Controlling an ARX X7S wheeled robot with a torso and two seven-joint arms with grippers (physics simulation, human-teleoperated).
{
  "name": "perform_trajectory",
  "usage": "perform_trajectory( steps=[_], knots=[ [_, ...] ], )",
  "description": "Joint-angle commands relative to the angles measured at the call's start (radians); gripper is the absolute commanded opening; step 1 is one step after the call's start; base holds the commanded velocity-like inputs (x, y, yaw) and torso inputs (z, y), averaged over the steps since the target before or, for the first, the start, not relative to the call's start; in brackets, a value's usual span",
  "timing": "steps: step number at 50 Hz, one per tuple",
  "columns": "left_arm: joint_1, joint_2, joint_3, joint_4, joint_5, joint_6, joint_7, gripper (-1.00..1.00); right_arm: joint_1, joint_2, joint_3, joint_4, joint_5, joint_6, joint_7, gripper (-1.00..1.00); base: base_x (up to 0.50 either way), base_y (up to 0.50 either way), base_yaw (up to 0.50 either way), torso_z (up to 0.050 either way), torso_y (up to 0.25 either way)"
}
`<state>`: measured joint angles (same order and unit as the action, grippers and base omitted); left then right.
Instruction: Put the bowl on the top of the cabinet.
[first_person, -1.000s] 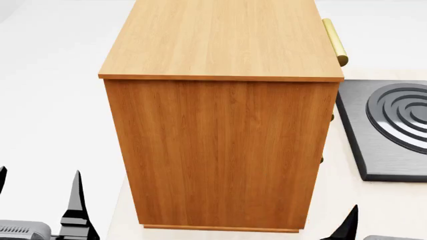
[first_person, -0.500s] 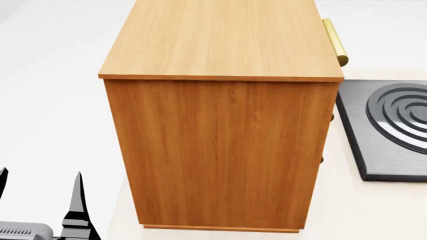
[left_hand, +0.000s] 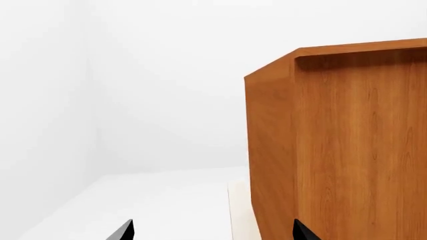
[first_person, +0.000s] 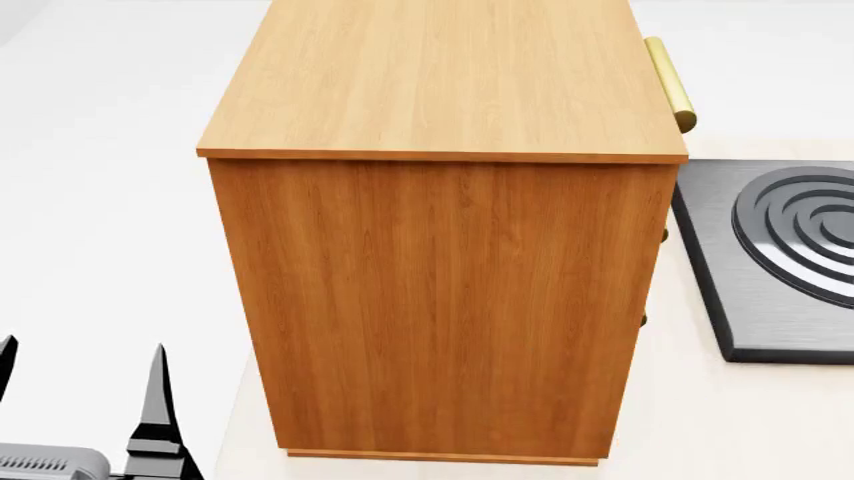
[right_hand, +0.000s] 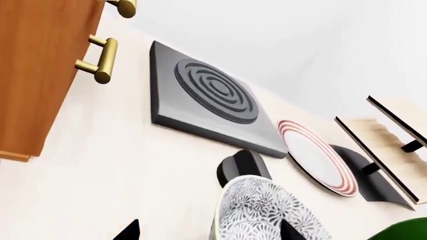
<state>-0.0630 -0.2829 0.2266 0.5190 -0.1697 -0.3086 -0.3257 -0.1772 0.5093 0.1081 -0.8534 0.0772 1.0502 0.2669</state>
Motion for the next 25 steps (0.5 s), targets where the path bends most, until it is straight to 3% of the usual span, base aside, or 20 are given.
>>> perform_trajectory(
  steps=[1, 25],
  knots=[
    [-0.002, -0.004, 0.005, 0.002, -0.001, -0.002, -0.006, 1.0, -0.022, 0.021, 0.011, 0.05, 0.005, -0.037, -0.02, 1.0, 0.0, 0.0, 0.0, 0.0, 0.0],
    [-0.003, -0.01, 0.013, 0.001, -0.005, 0.002, -0.015, 1.0, -0.031, 0.033, 0.04, 0.121, 0.014, -0.087, -0.037, 1.0, 0.0, 0.0, 0.0, 0.0, 0.0]
  ],
)
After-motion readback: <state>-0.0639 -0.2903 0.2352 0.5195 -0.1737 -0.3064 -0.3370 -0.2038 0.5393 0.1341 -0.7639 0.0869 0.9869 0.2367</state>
